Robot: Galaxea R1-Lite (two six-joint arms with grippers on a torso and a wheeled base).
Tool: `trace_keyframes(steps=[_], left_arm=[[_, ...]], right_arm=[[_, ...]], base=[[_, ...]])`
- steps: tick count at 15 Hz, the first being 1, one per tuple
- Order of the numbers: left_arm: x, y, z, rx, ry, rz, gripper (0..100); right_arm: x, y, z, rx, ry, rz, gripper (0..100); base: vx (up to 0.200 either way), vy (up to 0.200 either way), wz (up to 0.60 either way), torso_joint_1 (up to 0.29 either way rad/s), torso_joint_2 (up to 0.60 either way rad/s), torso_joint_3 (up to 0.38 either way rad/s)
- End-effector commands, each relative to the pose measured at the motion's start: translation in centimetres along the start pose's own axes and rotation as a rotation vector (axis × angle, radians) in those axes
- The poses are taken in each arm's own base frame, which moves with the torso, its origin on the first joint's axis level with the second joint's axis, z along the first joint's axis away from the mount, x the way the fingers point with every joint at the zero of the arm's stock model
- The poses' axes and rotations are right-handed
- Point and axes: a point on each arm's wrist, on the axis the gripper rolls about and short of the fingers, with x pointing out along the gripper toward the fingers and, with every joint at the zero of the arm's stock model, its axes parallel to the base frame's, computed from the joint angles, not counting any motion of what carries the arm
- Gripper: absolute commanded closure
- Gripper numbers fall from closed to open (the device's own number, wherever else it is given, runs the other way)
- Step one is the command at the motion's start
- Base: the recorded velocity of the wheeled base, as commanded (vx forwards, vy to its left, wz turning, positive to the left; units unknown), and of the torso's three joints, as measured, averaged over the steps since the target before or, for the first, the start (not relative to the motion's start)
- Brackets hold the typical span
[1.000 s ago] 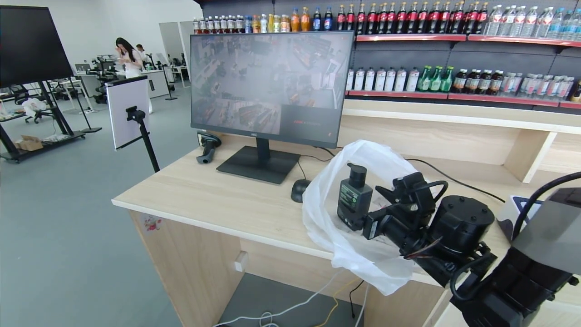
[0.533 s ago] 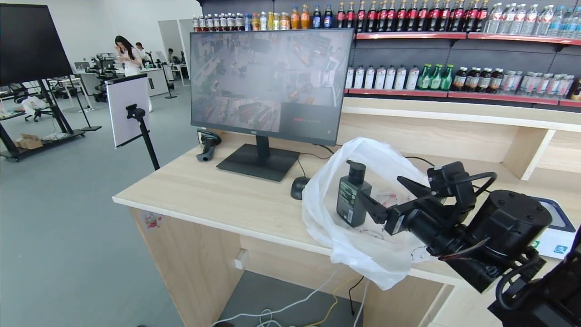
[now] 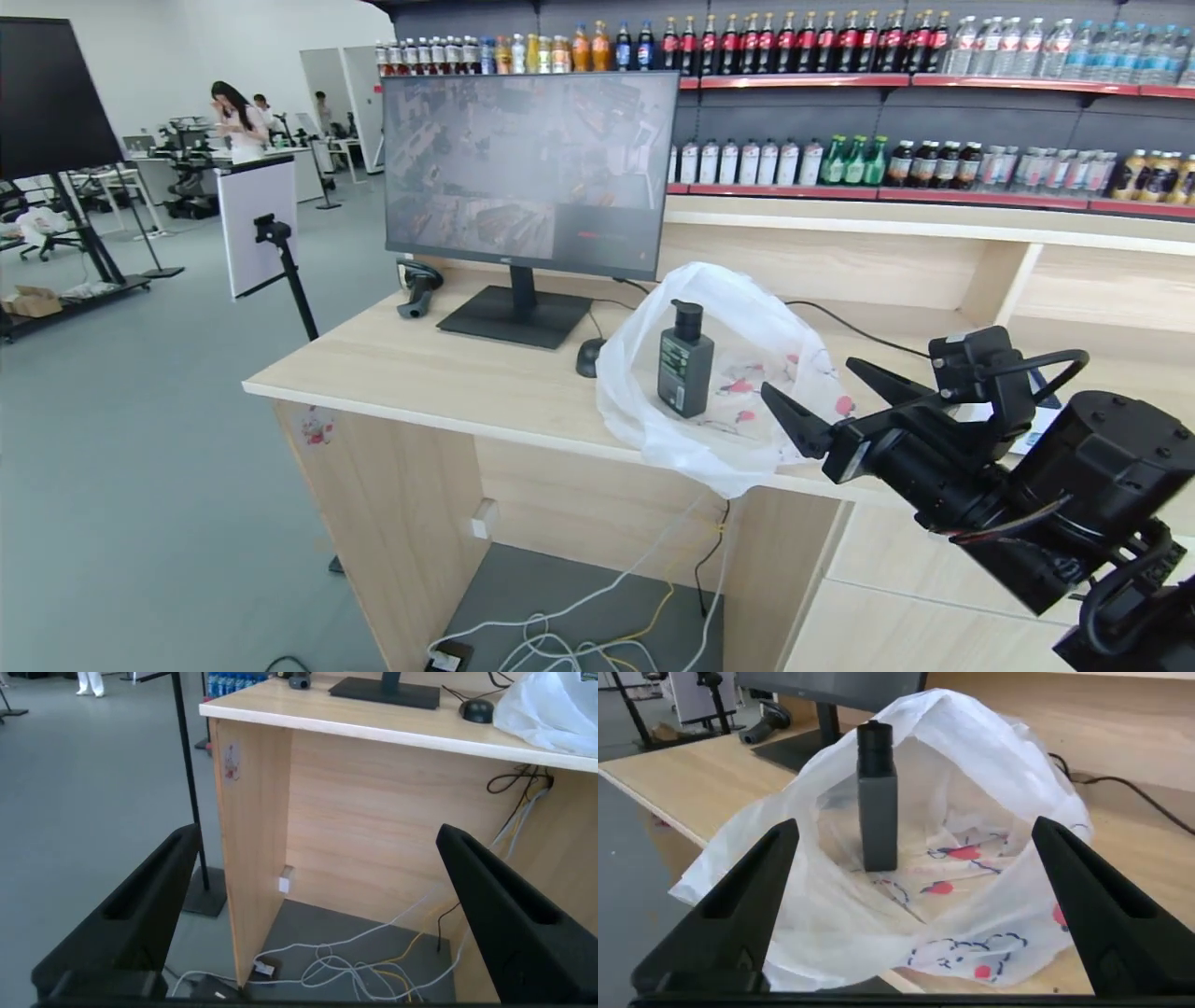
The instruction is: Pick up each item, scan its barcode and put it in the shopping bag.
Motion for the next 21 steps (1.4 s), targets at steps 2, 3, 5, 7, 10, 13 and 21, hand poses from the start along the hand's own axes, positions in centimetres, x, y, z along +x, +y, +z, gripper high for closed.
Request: trace_keyframes(steps=[2, 3, 5, 7, 10, 13, 21], left_arm=[[0.0, 0.0, 0.01, 0.0, -0.002, 0.0, 0], [0.0, 0.0, -0.01, 0.0, 0.0, 0.0, 0], [0.0, 0.0, -0.01, -0.002, 0.0, 0.0, 0], [0.0, 0.0, -0.01, -0.002, 0.0, 0.0, 0], [0.0, 0.0, -0.01, -0.002, 0.0, 0.0, 0], [0.0, 0.0, -0.01, -0.003, 0.0, 0.0, 0], [0.0, 0.0, -0.01, -0.005, 0.0, 0.001, 0]], right_arm=[[-0.05, -0.3, 0.24, -0.002, -0.011, -0.011, 0], [-0.11, -0.31, 0.3, -0.002, -0.012, -0.011, 0], [-0.25, -0.32, 0.46, -0.003, -0.017, -0.011, 0], [-0.31, -0.32, 0.58, -0.001, -0.022, -0.011, 0], [-0.31, -0.25, 0.58, -0.003, -0.022, -0.01, 0], [-0.26, -0.28, 0.57, -0.003, -0.021, -0.011, 0], [0.2, -0.21, 0.34, -0.003, -0.018, -0.008, 0]], base=[[0.0, 0.0, -0.6, -0.002, 0.0, 0.0], [0.0, 0.0, -0.6, 0.007, 0.0, 0.007], [0.0, 0.0, -0.6, 0.01, 0.01, 0.002], [0.0, 0.0, -0.6, 0.0, 0.01, 0.0], [0.0, -0.2, -0.2, 0.004, 0.0, 0.001], [0.0, -0.2, 0.0, 0.004, 0.0, -0.002], [0.0, -0.2, 0.0, 0.001, 0.01, 0.002]])
